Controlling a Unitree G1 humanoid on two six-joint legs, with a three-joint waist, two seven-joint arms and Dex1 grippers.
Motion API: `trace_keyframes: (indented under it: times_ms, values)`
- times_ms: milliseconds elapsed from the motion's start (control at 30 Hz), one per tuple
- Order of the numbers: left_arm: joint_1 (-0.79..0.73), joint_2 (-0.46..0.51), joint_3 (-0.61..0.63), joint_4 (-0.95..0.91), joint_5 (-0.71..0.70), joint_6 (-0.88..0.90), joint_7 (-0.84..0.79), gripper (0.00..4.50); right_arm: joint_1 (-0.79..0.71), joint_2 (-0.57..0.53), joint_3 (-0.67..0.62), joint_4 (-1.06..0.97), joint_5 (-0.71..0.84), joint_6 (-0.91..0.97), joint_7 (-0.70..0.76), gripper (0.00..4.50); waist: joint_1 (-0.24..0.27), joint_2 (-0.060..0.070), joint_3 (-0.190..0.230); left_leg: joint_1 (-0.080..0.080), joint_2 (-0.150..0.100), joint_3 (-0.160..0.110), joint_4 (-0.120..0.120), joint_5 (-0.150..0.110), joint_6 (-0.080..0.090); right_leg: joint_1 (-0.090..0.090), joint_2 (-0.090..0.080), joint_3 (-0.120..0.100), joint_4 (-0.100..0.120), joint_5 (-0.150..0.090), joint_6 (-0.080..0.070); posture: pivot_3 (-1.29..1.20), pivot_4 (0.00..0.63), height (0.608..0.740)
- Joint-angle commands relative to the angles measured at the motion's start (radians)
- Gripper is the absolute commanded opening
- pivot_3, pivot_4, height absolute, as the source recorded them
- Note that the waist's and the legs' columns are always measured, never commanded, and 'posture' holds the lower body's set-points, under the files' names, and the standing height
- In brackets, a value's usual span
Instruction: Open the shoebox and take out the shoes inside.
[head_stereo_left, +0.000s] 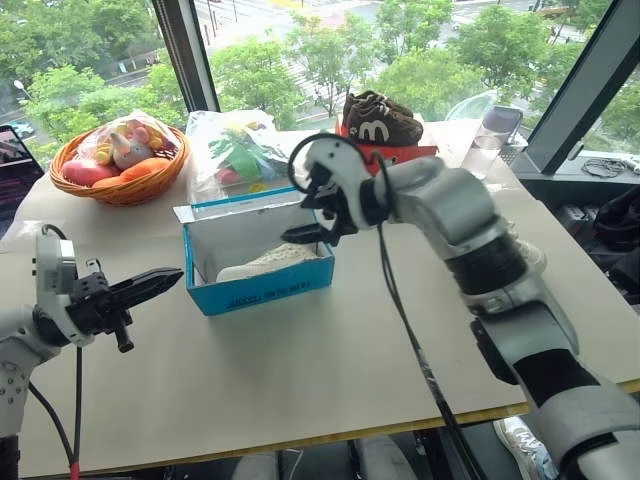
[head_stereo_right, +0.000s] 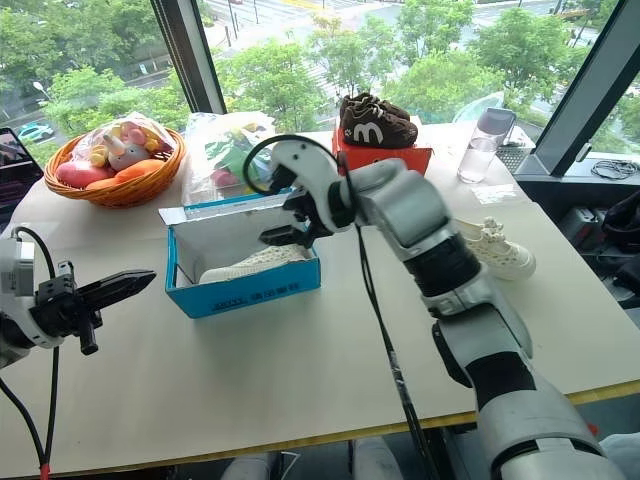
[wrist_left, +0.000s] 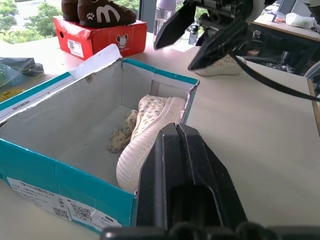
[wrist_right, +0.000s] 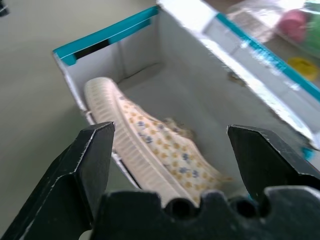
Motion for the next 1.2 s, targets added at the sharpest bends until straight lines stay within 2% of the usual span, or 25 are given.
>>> trace_keyframes:
  times_ms: [33, 100, 300, 567, 800, 833, 900, 1000, 1067, 1200]
  values:
    - [0.0, 0.013, 0.028, -0.031, -0.022, -0.001, 0.007, 0.0, -0.085, 0.05, 0.023, 0.155, -0.036, -0.102, 0.11, 4.23, -0.001, 0.0, 0.0, 0.0, 0.0, 0.0, 0.0, 0.0, 0.0, 0.0, 0.0, 0.0, 0.0, 0.0, 0.0, 0.0, 0.15, 0.74]
    - [0.002, 0.011, 0.028, -0.036, -0.022, 0.001, 0.011, 0.0, -0.104, 0.083, 0.036, 0.256, -0.056, -0.158, 0.162, 4.23, -0.003, 0.0, 0.0, 0.001, 0.0, 0.0, 0.0, 0.0, 0.0, 0.0, 0.0, 0.0, 0.0, 0.0, 0.0, 0.0, 0.15, 0.74]
    - [0.021, 0.012, 0.037, -0.059, -0.033, 0.017, 0.02, 0.0, -0.159, 0.201, 0.023, 0.584, -0.16, -0.358, 0.18, 4.23, -0.005, 0.0, 0.0, 0.001, 0.001, 0.0, -0.001, 0.0, 0.0, 0.0, 0.001, 0.0, 0.0, 0.0, 0.0, 0.0, 0.15, 0.74]
    - [0.044, 0.032, 0.051, -0.076, -0.054, 0.034, 0.024, 0.0, -0.202, 0.264, -0.013, 0.747, -0.235, -0.46, 0.228, 4.23, -0.006, 0.0, 0.0, 0.001, 0.001, 0.0, -0.001, 0.0, 0.0, 0.0, 0.001, 0.0, 0.001, 0.0, -0.001, 0.0, 0.15, 0.74]
    - [0.021, 0.043, 0.042, -0.06, -0.044, 0.035, 0.027, 0.0, -0.135, 0.294, 0.004, 0.811, -0.313, -0.495, 0.253, 4.23, -0.004, 0.0, 0.0, 0.002, 0.001, 0.0, -0.001, 0.0, 0.0, 0.0, 0.001, 0.0, 0.001, 0.0, -0.001, 0.0, 0.15, 0.74]
    - [0.014, 0.042, 0.036, -0.056, -0.04, 0.031, 0.029, 0.0, -0.127, 0.296, 0.007, 0.813, -0.32, -0.496, 0.264, 3.84, -0.005, 0.0, 0.0, 0.003, 0.001, 0.0, -0.001, 0.0, 0.0, 0.001, 0.001, 0.0, 0.001, 0.0, -0.001, 0.0, 0.15, 0.74]
    - [0.002, 0.041, 0.027, -0.049, -0.035, 0.027, 0.032, 0.0, -0.121, 0.3, 0.004, 0.825, -0.33, -0.492, 0.268, 3.51, -0.006, 0.0, 0.0, 0.005, 0.001, 0.0, -0.002, 0.0, 0.0, 0.003, 0.001, 0.0, 0.001, 0.0, 0.0, 0.0, 0.15, 0.74]
    - [-0.006, 0.037, 0.019, -0.046, -0.03, 0.024, 0.033, 0.0, -0.119, 0.305, -0.006, 0.838, -0.338, -0.49, 0.262, 2.63, -0.009, 0.0, 0.0, 0.011, 0.001, 0.0, -0.002, 0.0, 0.0, 0.008, 0.002, 0.0, 0.001, -0.004, 0.006, 0.0, 0.15, 0.74]
    - [-0.01, 0.035, 0.016, -0.046, -0.028, 0.024, 0.035, 0.0, -0.122, 0.308, -0.015, 0.851, -0.342, -0.489, 0.255, 1.84, -0.01, 0.0, 0.0, 0.017, 0.002, 0.0, -0.003, -0.001, -0.001, 0.015, 0.002, 0.0, 0.0, -0.005, 0.005, 0.0, 0.15, 0.74]
    - [-0.014, 0.035, 0.015, -0.041, -0.025, 0.021, 0.038, 0.0, -0.124, 0.312, -0.029, 0.87, -0.361, -0.498, 0.24, 0.53, -0.014, -0.002, -0.001, 0.019, 0.002, 0.0, -0.003, -0.001, -0.001, 0.016, 0.002, 0.0, 0.0, -0.005, 0.005, 0.0, 0.15, 0.74]
